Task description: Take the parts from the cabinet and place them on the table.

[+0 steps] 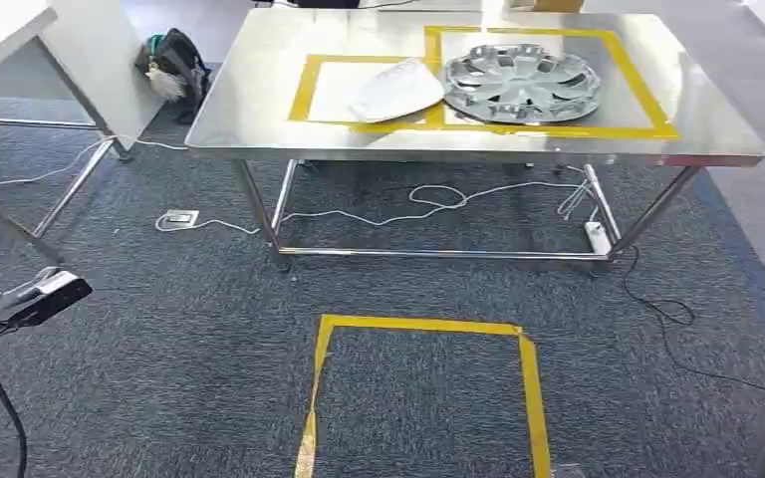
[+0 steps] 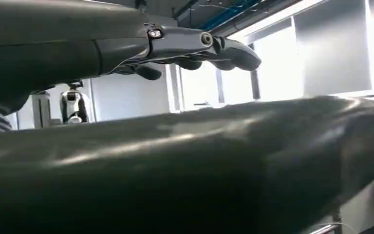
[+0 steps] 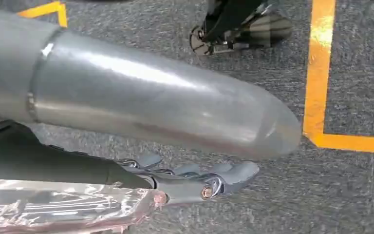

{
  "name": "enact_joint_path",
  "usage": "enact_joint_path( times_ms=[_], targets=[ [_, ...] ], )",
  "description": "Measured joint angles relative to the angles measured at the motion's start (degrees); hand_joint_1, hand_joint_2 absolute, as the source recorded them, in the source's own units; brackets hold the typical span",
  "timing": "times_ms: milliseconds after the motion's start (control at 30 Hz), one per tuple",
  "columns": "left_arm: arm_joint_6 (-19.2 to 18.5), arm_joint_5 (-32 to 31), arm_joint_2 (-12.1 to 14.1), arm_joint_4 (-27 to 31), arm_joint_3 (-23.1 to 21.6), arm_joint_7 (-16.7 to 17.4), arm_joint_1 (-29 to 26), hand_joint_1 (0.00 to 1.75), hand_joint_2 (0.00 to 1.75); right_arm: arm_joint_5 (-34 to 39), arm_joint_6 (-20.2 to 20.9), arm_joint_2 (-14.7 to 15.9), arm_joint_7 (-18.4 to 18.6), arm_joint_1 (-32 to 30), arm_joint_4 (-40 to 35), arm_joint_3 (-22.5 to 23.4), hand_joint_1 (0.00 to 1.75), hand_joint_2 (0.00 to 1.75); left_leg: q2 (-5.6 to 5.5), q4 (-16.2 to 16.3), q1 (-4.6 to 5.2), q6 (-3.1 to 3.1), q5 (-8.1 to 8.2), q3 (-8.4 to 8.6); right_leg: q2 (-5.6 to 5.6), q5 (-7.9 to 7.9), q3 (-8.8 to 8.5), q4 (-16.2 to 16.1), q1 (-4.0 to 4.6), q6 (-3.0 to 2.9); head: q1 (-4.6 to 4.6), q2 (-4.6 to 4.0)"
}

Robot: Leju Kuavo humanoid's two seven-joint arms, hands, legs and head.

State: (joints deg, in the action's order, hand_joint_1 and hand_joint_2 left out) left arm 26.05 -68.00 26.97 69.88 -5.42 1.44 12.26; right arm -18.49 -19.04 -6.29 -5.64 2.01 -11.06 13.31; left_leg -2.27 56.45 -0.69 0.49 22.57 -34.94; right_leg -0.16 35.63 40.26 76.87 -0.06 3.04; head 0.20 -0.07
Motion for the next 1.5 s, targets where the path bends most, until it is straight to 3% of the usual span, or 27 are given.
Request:
enact_joint_path(
  times_ms=[100, 133, 167, 300, 367, 433, 500, 567, 600, 633, 667, 700, 800, 833, 867, 900, 967, 1000, 1033, 1100, 1133, 1167, 1200, 1300, 1333, 1400, 1500],
  targets=[
    [0.0, 0.0, 0.0, 0.0, -0.1, 0.0, 0.1, 0.0, 0.0, -0.2, 0.0, 0.0, 0.0, 0.0, 0.0, 0.0, 0.0, 0.0, -2.52, 0.1, -0.16, -0.23, -0.13, 0.04, 1.19, -7.15, -4.5, -11.0, -0.16, -0.4, -0.02, 0.0],
    [0.0, 0.0, 0.0, 0.0, -0.2, 0.0, 0.1, 0.0, 0.0, -0.2, 0.0, 0.0, 0.0, 0.1, 0.0, 0.0, 0.0, 0.0, -3.17, 0.2, -0.25, -0.53, -0.14, -0.07, 4.3, -9.32, -6.79, -16.0, -0.56, -0.34, 0.02, 0.0],
    [-0.1, -0.1, 0.0, 0.0, -0.2, 0.0, 0.2, 0.0, 0.0, -0.2, 0.0, 0.0, 0.0, 0.0, 0.0, 0.0, 0.0, 0.0, -3.94, 0.6, 0.11, -0.91, -0.18, -0.47, 6.09, -8.57, -7.47, -17.8, -0.93, -0.52, -0.04, 0.0],
    [-0.1, -0.2, 0.5, 0.0, -0.2, 0.1, 0.0, 0.0, 0.0, -0.2, 0.0, -0.1, 0.1, 0.1, 0.0, 0.0, 0.0, 0.0, -6.99, 0.0, -0.49, -2.63, -1.33, -1.41, 3.51, -8.9, -7.77, -18.0, -0.81, -1.62, -0.11, 0.0],
    [-0.2, -0.2, 0.8, 0.0, -0.1, 0.1, 0.2, 0.0, 0.0, -0.3, -0.1, 0.0, 0.1, 0.2, 0.0, 0.0, 0.0, 0.0, -0.53, 2.7, 0.04, -3.0, 0.91, -2.73, 2.08, -9.19, -7.9, -18.3, -0.74, -2.49, -0.7, 0.0],
    [-0.2, -0.2, 0.6, 0.0, -0.3, 0.1, 0.7, 0.0, 0.0, -0.3, -0.1, 0.0, 0.1, 0.1, 0.0, 0.0, 0.0, 0.0, 1.46, 11.9, -0.06, -3.33, 5.6, -7.05, 0.33, -9.14, -7.75, -18.3, -0.48, -2.74, -0.7, 0.0],
    [-0.2, -0.4, 0.5, 0.0, -0.6, 0.1, 0.5, 0.0, 0.0, -0.3, -0.1, 0.0, 0.1, -0.1, 0.0, 0.0, 0.0, 0.0, 1.62, 18.4, -0.07, -3.45, 7.53, -9.99, -1.38, -9.12, -7.62, -18.3, -0.44, -2.76, -0.77, 0.0],
    [-0.2, -0.5, 0.5, 0.0, -0.7, 0.1, 0.5, 0.0, 0.0, -0.3, -0.1, 0.0, 0.1, 0.0, 0.0, 0.0, 0.0, 0.0, 1.72, 15.0, -0.07, -3.36, 4.88, -7.9, -2.89, -9.05, -7.66, -18.3, -0.43, -2.74, -0.77, 0.0],
    [-0.2, -0.6, 0.5, 0.0, -0.7, 0.2, 0.6, 0.0, 0.0, -0.3, -0.1, -0.1, 0.1, 0.1, 0.0, 0.0, 0.0, 0.0, 2.44, 9.1, 0.0, -3.2, 2.13, -4.45, -3.79, -8.95, -7.83, -18.3, -0.43, -2.61, -0.74, 0.0],
    [-0.2, -0.6, 0.6, 0.0, -0.6, 0.2, 0.7, 0.0, 0.0, -0.3, 0.0, -0.1, 0.1, 0.2, 0.0, 0.0, 0.0, 0.0, 4.57, 4.1, 0.16, -2.99, 0.4, -1.39, -4.37, -8.81, -8.04, -18.3, -0.4, -2.4, -0.74, 0.0],
    [-0.2, -0.7, 0.6, 0.0, -0.6, 0.3, 0.9, 0.0, 0.0, -0.3, 0.0, 0.0, 0.1, 0.2, 0.0, 0.0, 0.0, 0.0, 8.43, 1.0, 0.7, -2.94, 0.85, 0.33, -4.93, -8.58, -8.22, -18.2, 0.11, -2.08, -0.81, 0.0],
    [-0.2, -0.7, 0.5, 0.0, -0.7, 0.3, 1.2, 0.0, 0.0, -0.3, 0.0, -0.1, 0.1, 0.1, 0.0, 0.0, 0.0, 0.0, 7.7, 0.5, 0.86, -2.04, 0.81, 0.36, -5.51, -8.28, -8.24, -18.1, 0.42, -1.76, -0.79, 0.0],
    [-0.2, -0.8, 0.5, -0.1, -0.7, 0.3, 0.9, 0.0, 0.0, -0.2, 0.0, 0.0, 0.0, 0.2, 0.0, 0.0, 0.0, 0.0, 5.17, 0.4, 0.91, -1.02, 0.79, 0.01, -7.84, -8.04, -9.09, -18.7, 0.52, -1.01, -0.77, 0.0],
    [-0.2, -0.8, 0.5, 0.0, -0.7, 0.3, 0.9, 0.0, 0.0, -0.1, 0.0, 0.0, 0.0, 0.2, 0.0, 0.0, 0.0, 0.0, 4.42, 0.2, 0.45, -0.6, 0.51, 0.13, -6.69, -7.58, -8.56, -18.4, 0.23, -0.44, -0.77, 0.0],
    [-0.2, -0.9, 0.6, -0.1, -0.7, 0.3, 1.0, 0.0, 0.0, -0.1, 0.0, 0.0, -0.1, 0.2, 0.0, 0.0, 0.0, 0.0, 3.87, 0.2, 0.35, -0.38, 0.49, 0.1, -3.28, -6.22, -8.15, -16.7, 0.16, -0.22, -0.57, 0.0],
    [-0.2, -0.9, 0.4, 0.0, -0.7, 0.3, 1.2, 0.0, 0.0, -0.1, 0.0, 0.0, -0.1, 0.2, 0.0, 0.0, 0.0, 0.0, 3.3, 0.2, 0.33, -0.01, 0.44, 0.08, -1.27, -4.18, -6.66, -13.0, 0.08, -0.19, -0.48, 0.0],
    [-0.2, -1.1, 0.0, -0.1, -1.0, 0.3, 1.2, 0.0, 0.0, 0.1, 0.0, -0.1, 0.0, -0.1, 0.0, 0.0, 0.0, 0.0, 1.52, 0.2, 0.37, 0.11, 0.44, 0.02, 0.02, 0.07, -1.83, -2.9, 0.1, -0.16, -0.39, 0.0],
    [-0.2, -1.3, -0.2, -0.1, -1.1, 0.3, 1.1, 0.0, 0.0, 0.1, 0.0, -0.1, 0.0, -0.2, 0.0, 0.0, 0.0, 0.0, 0.68, 0.2, 0.41, 0.12, 0.44, 0.02, 0.09, 0.45, -0.26, -0.2, 0.11, -0.2, -0.42, 0.0],
    [-0.2, -1.4, -0.3, -0.1, -1.2, 0.3, 1.1, 0.0, 0.0, 0.2, 0.0, 0.0, 0.0, -0.3, 0.0, 0.0, 0.0, 0.0, -0.22, 0.3, 0.41, 0.12, 0.44, 0.04, 0.11, -0.65, -0.06, -0.6, 0.11, -0.26, -0.42, 0.0],
    [-0.2, -1.4, -0.5, -0.1, -1.3, 0.4, 1.1, 0.0, 0.0, 0.3, 0.0, 0.0, -0.1, -0.2, 0.0, 0.0, 0.0, 0.0, -1.95, 0.3, 0.28, 0.07, 0.43, 0.14, 0.53, -5.98, -3.15, -8.6, 0.0, -0.47, -0.42, 0.0],
    [-0.2, -1.5, -0.6, -0.1, -1.4, 0.4, 1.3, 0.0, 0.0, 0.3, 0.0, 0.0, -0.2, -0.1, 0.0, 0.0, 0.0, 0.0, -2.76, 0.3, 0.15, -0.07, 0.45, 0.21, 2.09, -8.79, -5.58, -14.2, -0.2, -0.54, -0.39, 0.0],
    [-0.2, -1.6, -0.6, -0.1, -1.5, 0.4, 1.4, 0.0, 0.0, 0.4, 0.0, 0.0, -0.2, -0.1, 0.0, 0.1, 0.0, 0.0, -3.36, 0.4, 0.11, -0.32, 0.39, 0.12, 5.04, -8.94, -6.91, -17.1, -0.55, -0.67, -0.42, 0.0],
    [-0.2, -1.7, -0.7, -0.1, -1.6, 0.5, 1.8, 0.0, 0.0, 0.5, 0.0, 0.0, -0.3, -0.3, 0.0, 0.1, 0.0, 0.0, -4.17, 0.8, 0.27, -0.66, 0.34, -0.33, 5.78, -8.58, -7.51, -18.6, -0.95, -0.69, -0.46, 0.0],
    [-0.2, -2.1, -0.8, -0.1, -2.0, 0.6, 1.7, 0.0, 0.0, 0.8, 0.0, 0.0, -0.3, -0.1, 0.0, 0.2, 0.0, 0.0, -6.18, -0.1, -0.27, -2.0, -0.58, -0.79, 4.01, -8.8, -7.73, -18.1, -0.35, -1.45, -0.48, 0.0],
    [-0.2, -2.1, -0.8, -0.1, -2.0, 0.7, 1.7, 0.0, 0.0, 0.9, 0.0, -0.1, -0.3, -0.1, 0.0, 0.2, 0.0, 0.0, -6.39, 0.0, -0.35, -2.23, -0.43, -0.98, 3.15, -9.19, -8.04, -18.8, -0.96, -2.02, -0.48, 0.0],
    [-0.2, -2.4, -1.0, -0.2, -2.2, 1.1, 2.5, 0.0, 0.0, 1.0, 0.0, 0.1, -0.4, -0.1, 0.0, 0.3, 0.0, 0.0, -0.6, 4.4, 0.18, -2.66, 2.55, -3.03, 1.76, -9.38, -8.31, -19.2, -0.66, -2.69, -1.27, 0.0],
    [-0.2, -2.8, -1.6, -0.4, -2.7, 1.3, 2.7, 0.0, 0.0, 1.5, 0.2, 0.1, -0.4, -0.4, 0.0, 0.4, 0.0, 0.0, 1.65, 17.3, 0.07, -3.01, 7.7, -9.3, -0.67, -9.25, -8.27, -19.2, -0.42, -2.83, -1.18, 0.0]
  ],
)
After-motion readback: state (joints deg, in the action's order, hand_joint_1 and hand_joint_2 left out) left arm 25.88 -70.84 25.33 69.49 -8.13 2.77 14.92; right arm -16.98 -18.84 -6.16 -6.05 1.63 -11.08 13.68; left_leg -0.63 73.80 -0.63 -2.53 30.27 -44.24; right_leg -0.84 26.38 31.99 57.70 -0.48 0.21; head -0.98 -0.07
